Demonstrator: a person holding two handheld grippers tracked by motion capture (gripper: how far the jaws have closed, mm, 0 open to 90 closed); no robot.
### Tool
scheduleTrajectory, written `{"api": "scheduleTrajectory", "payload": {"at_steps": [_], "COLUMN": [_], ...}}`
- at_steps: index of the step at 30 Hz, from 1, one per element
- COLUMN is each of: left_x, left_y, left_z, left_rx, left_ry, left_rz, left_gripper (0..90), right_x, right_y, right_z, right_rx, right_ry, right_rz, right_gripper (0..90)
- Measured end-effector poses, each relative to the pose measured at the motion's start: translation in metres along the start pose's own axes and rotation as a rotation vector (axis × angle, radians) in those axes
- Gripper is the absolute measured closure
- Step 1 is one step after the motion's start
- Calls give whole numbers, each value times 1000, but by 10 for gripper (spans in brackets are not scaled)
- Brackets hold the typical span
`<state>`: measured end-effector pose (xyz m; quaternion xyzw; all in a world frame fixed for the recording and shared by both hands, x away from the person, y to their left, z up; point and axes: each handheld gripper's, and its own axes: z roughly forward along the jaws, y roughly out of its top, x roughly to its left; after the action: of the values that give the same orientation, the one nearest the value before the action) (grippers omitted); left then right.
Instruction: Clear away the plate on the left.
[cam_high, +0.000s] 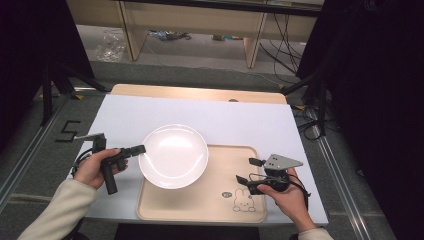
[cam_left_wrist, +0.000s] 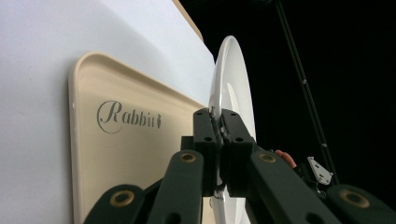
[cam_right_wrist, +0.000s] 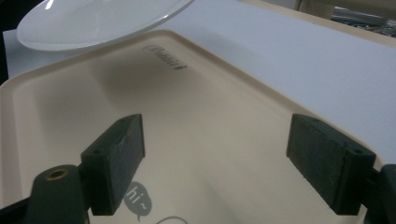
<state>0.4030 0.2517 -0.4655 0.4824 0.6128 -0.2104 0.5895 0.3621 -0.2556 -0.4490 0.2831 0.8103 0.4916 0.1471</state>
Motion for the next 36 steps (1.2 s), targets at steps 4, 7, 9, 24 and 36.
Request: {"api": "scheduleTrajectory", "payload": {"at_steps": [4, 7, 9, 24, 36], "left_x": [-1, -1, -1, -1, -1], "left_y": [-1, -2, -3, -5, -8], "left_z": [1, 2, 3, 7, 11], "left_rx": [10, 15, 18, 37, 51], "left_ry": [3, 2, 3, 8, 5], "left_rz": [1, 1, 2, 3, -5], "left_gripper": [856, 857, 857, 855, 856], "right_x": [0, -1, -1, -1, -1], "right_y": [0, 0, 0, 0, 0], "right_z": [0, 0, 0, 1, 1], "right_rx": [0, 3, 2, -8, -8], "right_ry": [0, -6, -6, 5, 5], "right_rz": [0, -13, -15, -12, -12], "right_gripper": [202, 202, 202, 203, 203]}}
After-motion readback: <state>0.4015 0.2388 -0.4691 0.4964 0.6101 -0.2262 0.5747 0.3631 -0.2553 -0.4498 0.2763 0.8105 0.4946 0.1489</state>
